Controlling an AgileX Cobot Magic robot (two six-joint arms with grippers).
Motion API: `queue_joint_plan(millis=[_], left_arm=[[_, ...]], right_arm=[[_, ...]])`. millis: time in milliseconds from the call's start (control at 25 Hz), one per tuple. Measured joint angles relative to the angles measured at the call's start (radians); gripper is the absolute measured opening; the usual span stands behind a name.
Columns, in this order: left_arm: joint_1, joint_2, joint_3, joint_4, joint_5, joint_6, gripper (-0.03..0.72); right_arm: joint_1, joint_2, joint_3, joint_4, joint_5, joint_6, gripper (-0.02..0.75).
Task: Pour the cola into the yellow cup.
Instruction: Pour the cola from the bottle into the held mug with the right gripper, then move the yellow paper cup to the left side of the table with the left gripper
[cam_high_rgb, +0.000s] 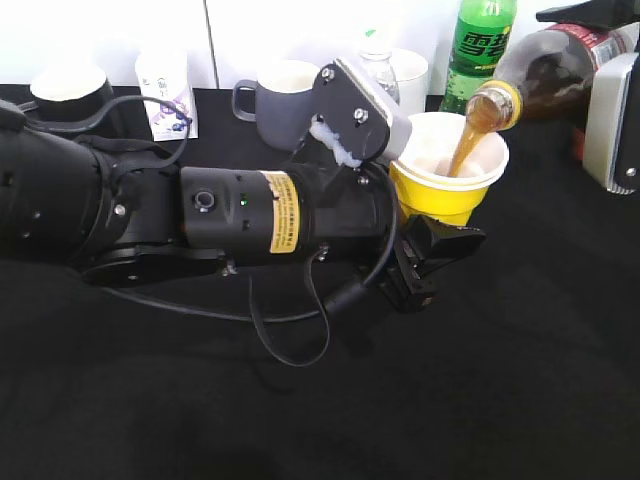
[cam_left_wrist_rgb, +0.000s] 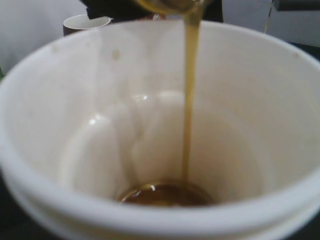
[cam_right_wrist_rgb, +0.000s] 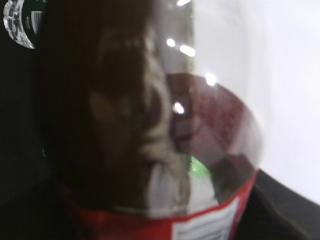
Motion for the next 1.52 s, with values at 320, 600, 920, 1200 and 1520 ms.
queue_joint_plan(millis=[320,600,920,1200,1520], left_arm=[[0.0,0.001,0.001,0.003,0.002,0.0,0.438],[0.0,0.001,0.001,0.004,0.003,0.0,0.438],[0.0,0.001,0.001,0.005,0.007,0.0,0.438],[0.0,0.001,0.001,0.005,-0.038,0.0,0.438],[0.006,0.001,0.001,0.005,-0.061,0.0,0.438]], right_arm=[[0.0,0.0,0.0,0.0,0.0,-0.036,0.511],[0.0,0.0,0.0,0.0,0.0,-0.041,0.511],[0.0,0.0,0.0,0.0,0.0,-0.054,0.511],[0.0,0.0,0.0,0.002,-0.063,0.15,0.511],[0.0,0.0,0.0,0.004,-0.151,0.914,0.511]])
